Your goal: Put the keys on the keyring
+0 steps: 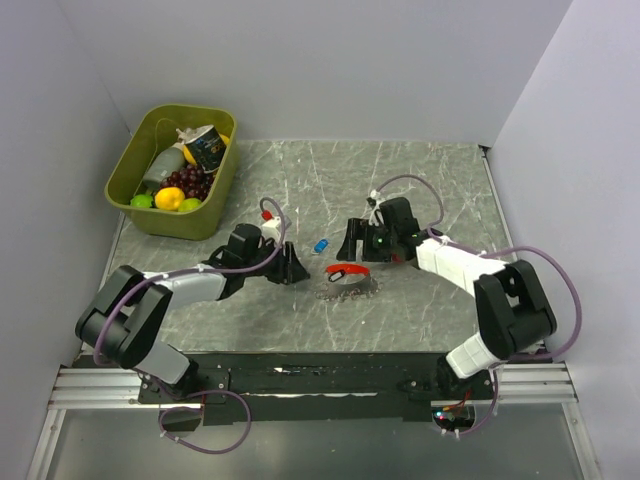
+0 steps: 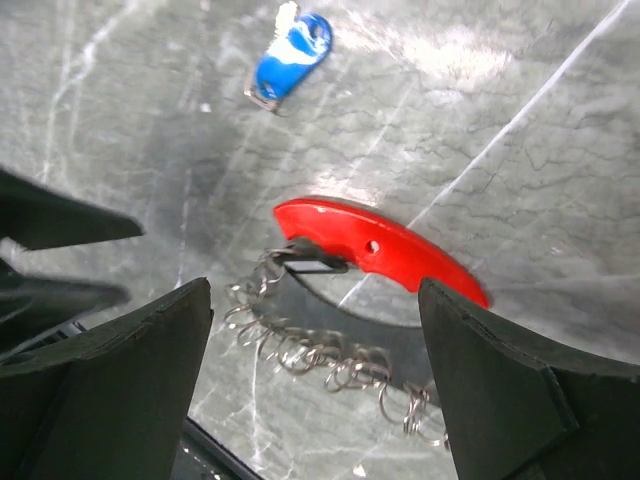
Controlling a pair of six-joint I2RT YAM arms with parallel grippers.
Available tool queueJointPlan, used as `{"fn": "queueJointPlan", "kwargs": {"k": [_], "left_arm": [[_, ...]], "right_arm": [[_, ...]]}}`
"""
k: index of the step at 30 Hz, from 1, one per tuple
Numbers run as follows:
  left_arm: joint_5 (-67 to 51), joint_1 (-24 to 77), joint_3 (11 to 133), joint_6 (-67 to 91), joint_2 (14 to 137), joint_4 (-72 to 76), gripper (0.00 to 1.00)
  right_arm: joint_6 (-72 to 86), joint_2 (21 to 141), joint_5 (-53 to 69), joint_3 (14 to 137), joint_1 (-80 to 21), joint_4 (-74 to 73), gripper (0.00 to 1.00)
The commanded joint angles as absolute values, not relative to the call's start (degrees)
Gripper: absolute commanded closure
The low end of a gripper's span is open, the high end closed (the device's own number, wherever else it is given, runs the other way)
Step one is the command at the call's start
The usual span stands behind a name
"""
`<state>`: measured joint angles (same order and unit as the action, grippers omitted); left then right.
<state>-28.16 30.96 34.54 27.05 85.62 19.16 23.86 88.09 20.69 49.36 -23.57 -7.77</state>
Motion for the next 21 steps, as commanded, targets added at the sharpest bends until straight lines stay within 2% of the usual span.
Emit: {"fn": "queueJointPlan", "kwargs": {"k": [1,7,21], "left_arm": [[-31.4,30.9,33.7,28.6,85.6,22.0,0.53],[-35.1,31.0,33.5,28.6,90.5,24.7,0.58],[-35.3,33.4,36.5,29.8,99.2,24.6,0.61]], "right_arm": [[21.4,81.5,19.5,47.8,-23.2,-8.1,0.10],[20.7,78.3,21.0,44.5,-23.3,-7.0,0.10],[20.9,77.8,22.9,42.9,-23.3,-5.8,0.11]]}}
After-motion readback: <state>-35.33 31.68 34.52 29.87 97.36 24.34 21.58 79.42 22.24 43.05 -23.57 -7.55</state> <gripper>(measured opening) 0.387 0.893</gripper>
